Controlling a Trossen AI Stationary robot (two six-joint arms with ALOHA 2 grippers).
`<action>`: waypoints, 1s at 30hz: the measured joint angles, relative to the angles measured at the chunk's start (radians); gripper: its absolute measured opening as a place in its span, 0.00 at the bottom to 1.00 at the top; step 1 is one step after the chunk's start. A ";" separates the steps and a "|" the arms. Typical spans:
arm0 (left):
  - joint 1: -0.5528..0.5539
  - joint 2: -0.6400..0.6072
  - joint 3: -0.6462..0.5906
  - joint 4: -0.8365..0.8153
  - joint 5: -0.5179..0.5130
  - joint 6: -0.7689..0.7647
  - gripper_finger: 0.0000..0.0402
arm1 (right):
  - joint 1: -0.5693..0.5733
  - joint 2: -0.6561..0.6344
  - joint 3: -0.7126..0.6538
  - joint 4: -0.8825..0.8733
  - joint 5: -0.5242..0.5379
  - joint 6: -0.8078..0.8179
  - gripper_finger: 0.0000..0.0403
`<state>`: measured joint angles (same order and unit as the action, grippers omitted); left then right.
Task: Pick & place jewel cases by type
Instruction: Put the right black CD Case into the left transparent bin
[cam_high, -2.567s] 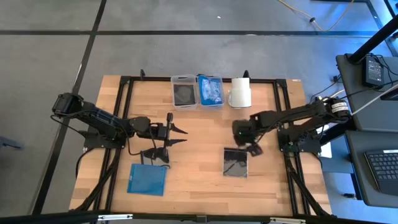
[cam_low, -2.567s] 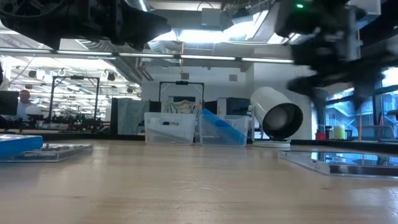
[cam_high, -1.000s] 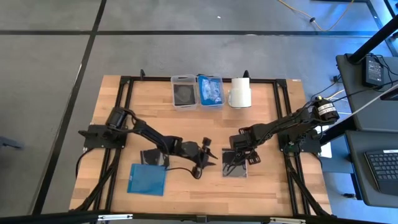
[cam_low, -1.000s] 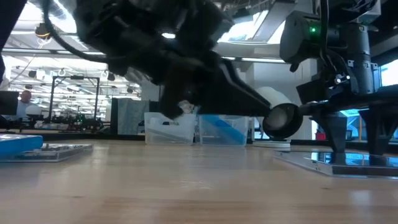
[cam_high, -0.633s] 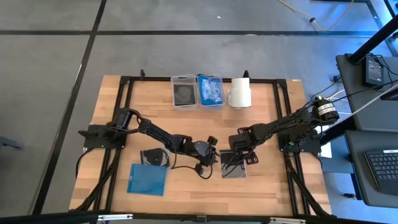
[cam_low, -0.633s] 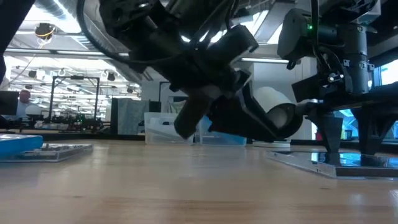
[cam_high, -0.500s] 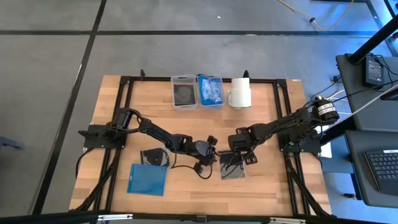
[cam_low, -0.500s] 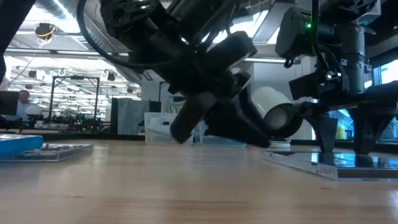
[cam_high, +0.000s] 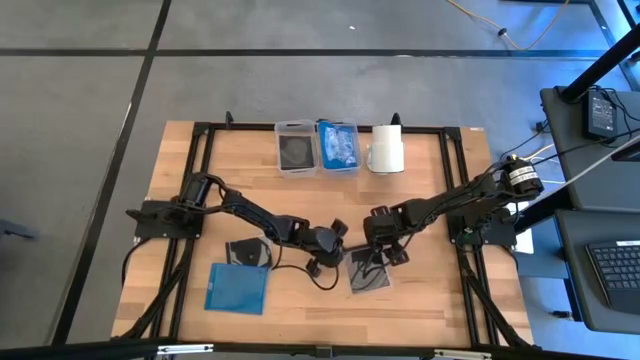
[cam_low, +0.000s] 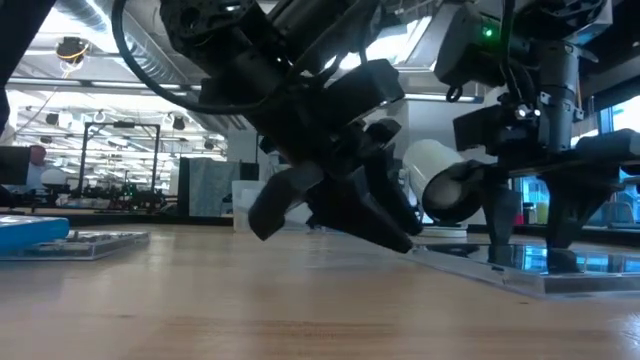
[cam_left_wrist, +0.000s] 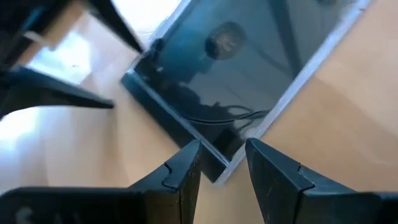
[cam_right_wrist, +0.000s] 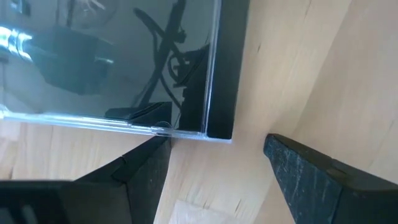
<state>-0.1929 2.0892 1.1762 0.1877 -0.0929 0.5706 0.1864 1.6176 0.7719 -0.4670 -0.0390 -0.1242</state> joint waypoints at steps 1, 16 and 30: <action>0.000 0.000 0.000 -0.007 0.019 -0.006 0.32 | -0.003 0.000 0.000 0.008 0.000 0.000 0.68; 0.004 -0.002 0.005 -0.167 0.053 -0.139 0.32 | -0.080 -0.043 0.006 -0.038 0.092 0.169 0.68; 0.005 -0.009 0.007 -0.246 -0.033 -0.482 0.32 | -0.032 -0.309 0.005 -0.216 0.105 0.351 0.68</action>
<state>-0.1874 2.0800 1.1835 -0.0580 -0.1257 0.0883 0.1548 1.3088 0.7767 -0.6827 0.0655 0.2270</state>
